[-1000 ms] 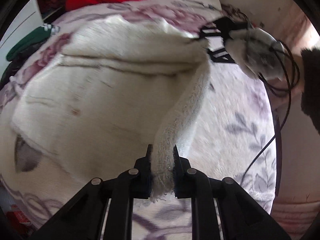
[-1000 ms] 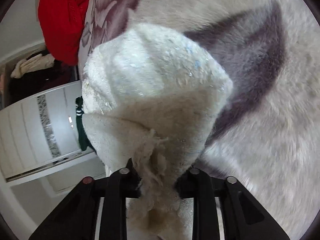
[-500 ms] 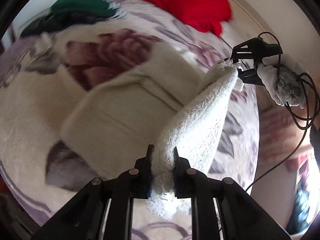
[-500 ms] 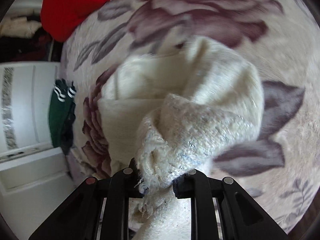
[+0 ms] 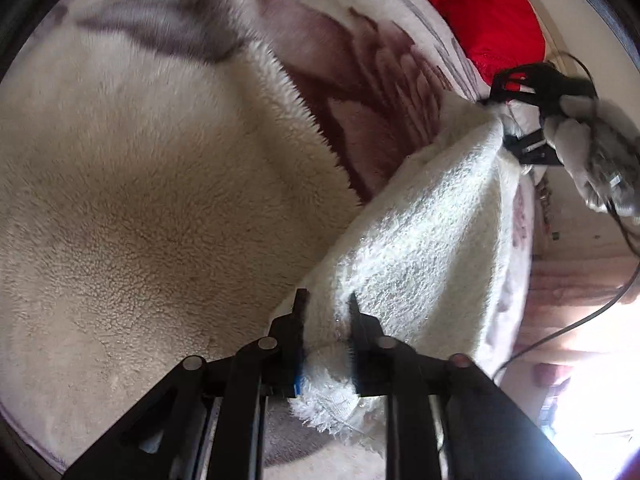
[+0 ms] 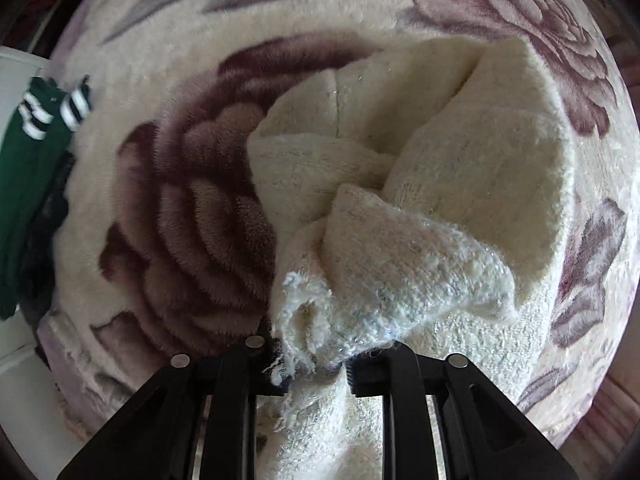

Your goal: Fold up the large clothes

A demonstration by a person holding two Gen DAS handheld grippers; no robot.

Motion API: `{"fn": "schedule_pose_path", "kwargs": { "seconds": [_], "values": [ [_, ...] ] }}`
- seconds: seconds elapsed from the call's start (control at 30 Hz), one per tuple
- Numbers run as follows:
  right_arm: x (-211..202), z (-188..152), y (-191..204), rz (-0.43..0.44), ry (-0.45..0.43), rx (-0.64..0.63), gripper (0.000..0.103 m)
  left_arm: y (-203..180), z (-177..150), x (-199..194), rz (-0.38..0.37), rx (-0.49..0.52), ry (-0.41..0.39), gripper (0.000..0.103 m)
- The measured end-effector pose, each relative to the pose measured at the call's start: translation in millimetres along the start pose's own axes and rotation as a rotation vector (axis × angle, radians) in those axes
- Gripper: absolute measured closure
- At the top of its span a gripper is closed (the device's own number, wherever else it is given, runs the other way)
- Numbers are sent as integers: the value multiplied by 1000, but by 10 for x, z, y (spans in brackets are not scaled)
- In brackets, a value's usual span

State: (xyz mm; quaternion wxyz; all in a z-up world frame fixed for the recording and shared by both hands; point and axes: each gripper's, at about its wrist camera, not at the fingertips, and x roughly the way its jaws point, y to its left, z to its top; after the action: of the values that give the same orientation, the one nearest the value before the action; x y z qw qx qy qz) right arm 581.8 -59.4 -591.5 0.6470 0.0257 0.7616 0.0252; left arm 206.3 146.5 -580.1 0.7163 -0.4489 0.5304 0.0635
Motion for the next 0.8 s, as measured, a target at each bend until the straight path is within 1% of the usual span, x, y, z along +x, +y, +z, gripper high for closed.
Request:
{"fn": "schedule_pose_path", "kwargs": {
  "seconds": [0.03, 0.07, 0.1, 0.13, 0.17, 0.2, 0.23, 0.27, 0.3, 0.37, 0.4, 0.47, 0.5, 0.53, 0.57, 0.63, 0.67, 0.73, 0.77, 0.8],
  "values": [
    [-36, 6, -7, 61, 21, -6, 37, 22, 14, -34, -11, -10, 21, 81],
    [-83, 10, -22, 147, 52, -20, 27, 47, 32, -96, -18, -23, 37, 73],
    [-191, 5, -92, 276, 91, -30, 22, 69, 63, -184, -18, -35, 41, 62],
    [-285, -6, -178, 357, 104, -28, 22, 76, 105, -271, -21, -39, 33, 58],
    [-388, -21, -289, 432, 106, -22, 22, 71, 176, -363, -33, -39, 23, 49],
    [-542, -43, -506, 501, 88, 1, 22, 49, 259, -442, -40, -35, 11, 41],
    [-636, -55, -676, 522, 64, 18, 22, -7, 378, -510, -44, -24, -4, 41],
    [-748, -66, -947, 533, 18, 52, 22, -92, 533, -549, -52, 0, -15, 41],
    [-805, -69, -1151, 529, -17, 81, 21, -212, 708, -544, -62, 36, -20, 41],
    [-887, -63, -1608, 481, -97, 132, 21, -512, 1056, -458, -54, 107, -35, 41],
    [-893, -52, -1893, 441, -149, 155, 21, -660, 1213, -386, -70, 145, -40, 41],
    [-824, -26, -2208, 388, -183, 184, 21, -1101, 1563, -99, -83, 244, -23, 40],
    [-735, 3, -2420, 365, -194, 209, 21, -1274, 1707, 72, -109, 287, -1, 40],
    [-659, 34, -2574, 366, -199, 229, 21, -1511, 1859, 346, -130, 335, 40, 40],
    [-560, 70, -2730, 375, -197, 254, 21, -1652, 1918, 567, -134, 357, 83, 40],
    [-381, 104, -2819, 387, -192, 284, 21, -1877, 2003, 1063, -174, 371, 191, 40],
    [-307, 123, -2843, 394, -190, 297, 21, -1964, 2011, 1227, -174, 380, 222, 40],
    [-180, 180, -2959, 453, -184, 305, 21, -2121, 1968, 1554, -208, 382, 290, 40],
    [-139, 196, -2973, 484, -183, 304, 21, -2170, 1927, 1656, -210, 387, 281, 42],
    [-96, 222, -2986, 526, -185, 304, 21, -2211, 1888, 1684, -213, 400, 249, 46]
  ]
}}
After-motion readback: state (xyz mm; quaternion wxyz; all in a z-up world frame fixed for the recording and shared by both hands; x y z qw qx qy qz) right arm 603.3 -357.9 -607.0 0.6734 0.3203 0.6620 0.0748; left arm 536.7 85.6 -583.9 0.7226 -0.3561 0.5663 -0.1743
